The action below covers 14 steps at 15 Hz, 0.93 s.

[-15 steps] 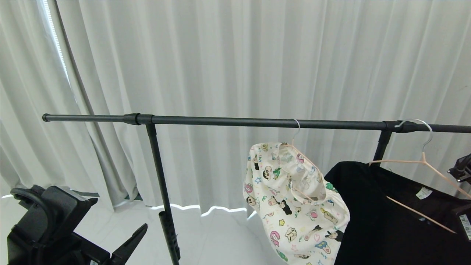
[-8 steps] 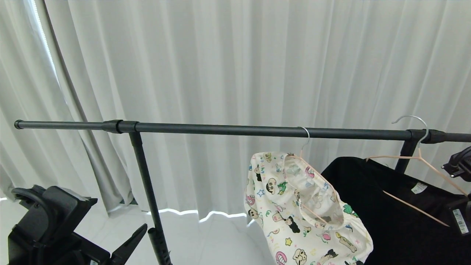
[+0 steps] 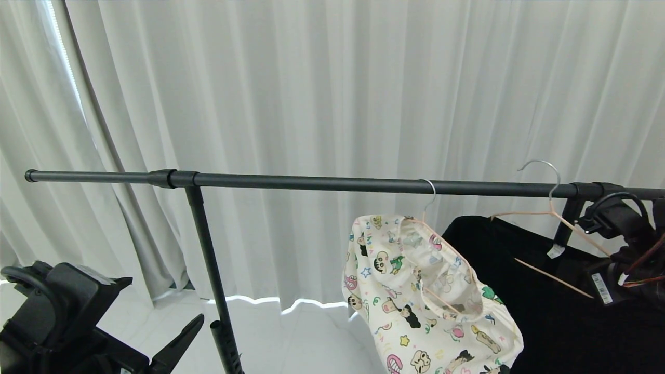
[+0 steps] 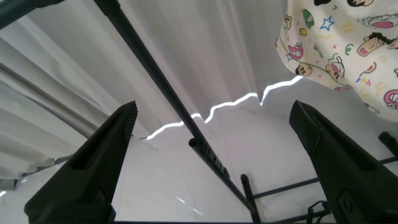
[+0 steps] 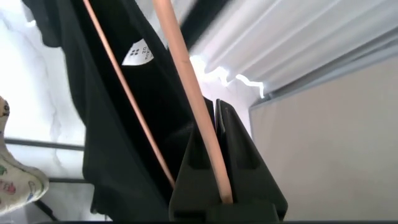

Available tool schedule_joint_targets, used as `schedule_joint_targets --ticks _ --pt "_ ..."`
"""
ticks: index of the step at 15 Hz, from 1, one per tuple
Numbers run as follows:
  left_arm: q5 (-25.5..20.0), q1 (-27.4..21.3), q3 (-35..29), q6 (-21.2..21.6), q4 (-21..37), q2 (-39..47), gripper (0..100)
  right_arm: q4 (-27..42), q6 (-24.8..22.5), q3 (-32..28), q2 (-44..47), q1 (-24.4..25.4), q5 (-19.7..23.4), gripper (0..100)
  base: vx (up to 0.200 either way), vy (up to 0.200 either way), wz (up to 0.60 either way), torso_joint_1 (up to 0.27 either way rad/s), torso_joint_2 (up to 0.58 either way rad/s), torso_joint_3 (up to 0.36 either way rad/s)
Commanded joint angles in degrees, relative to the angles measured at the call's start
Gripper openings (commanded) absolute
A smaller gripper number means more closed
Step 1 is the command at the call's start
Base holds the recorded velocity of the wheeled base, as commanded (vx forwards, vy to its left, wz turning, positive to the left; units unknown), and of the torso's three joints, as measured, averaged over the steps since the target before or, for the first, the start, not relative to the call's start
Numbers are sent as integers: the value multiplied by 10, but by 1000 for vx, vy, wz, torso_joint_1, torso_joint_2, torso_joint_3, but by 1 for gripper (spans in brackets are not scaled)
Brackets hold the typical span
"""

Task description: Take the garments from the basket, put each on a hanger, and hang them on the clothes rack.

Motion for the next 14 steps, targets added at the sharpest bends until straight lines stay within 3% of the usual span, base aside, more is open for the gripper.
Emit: schedule_joint_targets --ticks 1,4,14 --pt "0 0 0 1 -1 -2 100 -1 1 9 26 2 -1 0 0 0 0 0 0 0" --pt "1 1 0 1 -1 -14 100 -14 2 36 33 2 -1 0 0 0 0 0 0 0" --pt "1 1 5 1 -1 -28 100 -43 2 -6 79 2 -27 0 0 0 0 0 0 0"
